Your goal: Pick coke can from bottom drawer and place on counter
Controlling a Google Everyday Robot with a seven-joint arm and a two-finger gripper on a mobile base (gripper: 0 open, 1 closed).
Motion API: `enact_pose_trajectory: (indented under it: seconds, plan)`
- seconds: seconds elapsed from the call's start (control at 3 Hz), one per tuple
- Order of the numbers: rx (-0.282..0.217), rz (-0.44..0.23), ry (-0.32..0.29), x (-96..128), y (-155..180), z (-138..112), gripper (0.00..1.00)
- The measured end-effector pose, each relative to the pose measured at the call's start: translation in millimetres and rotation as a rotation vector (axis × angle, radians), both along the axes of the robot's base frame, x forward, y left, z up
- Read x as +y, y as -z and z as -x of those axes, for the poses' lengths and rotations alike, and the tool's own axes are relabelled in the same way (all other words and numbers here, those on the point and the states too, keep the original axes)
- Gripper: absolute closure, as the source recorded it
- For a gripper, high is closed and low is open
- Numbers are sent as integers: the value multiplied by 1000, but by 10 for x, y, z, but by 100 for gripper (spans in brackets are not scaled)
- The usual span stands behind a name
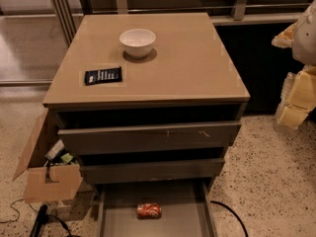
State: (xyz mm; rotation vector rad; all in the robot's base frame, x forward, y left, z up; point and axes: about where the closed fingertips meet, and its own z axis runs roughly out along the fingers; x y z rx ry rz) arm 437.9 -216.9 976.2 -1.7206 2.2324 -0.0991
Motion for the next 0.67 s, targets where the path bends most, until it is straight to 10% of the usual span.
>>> enact_pose_trajectory:
  seconds: [0.67]
  plan:
    - [27, -50, 12, -34, 164, 66, 0]
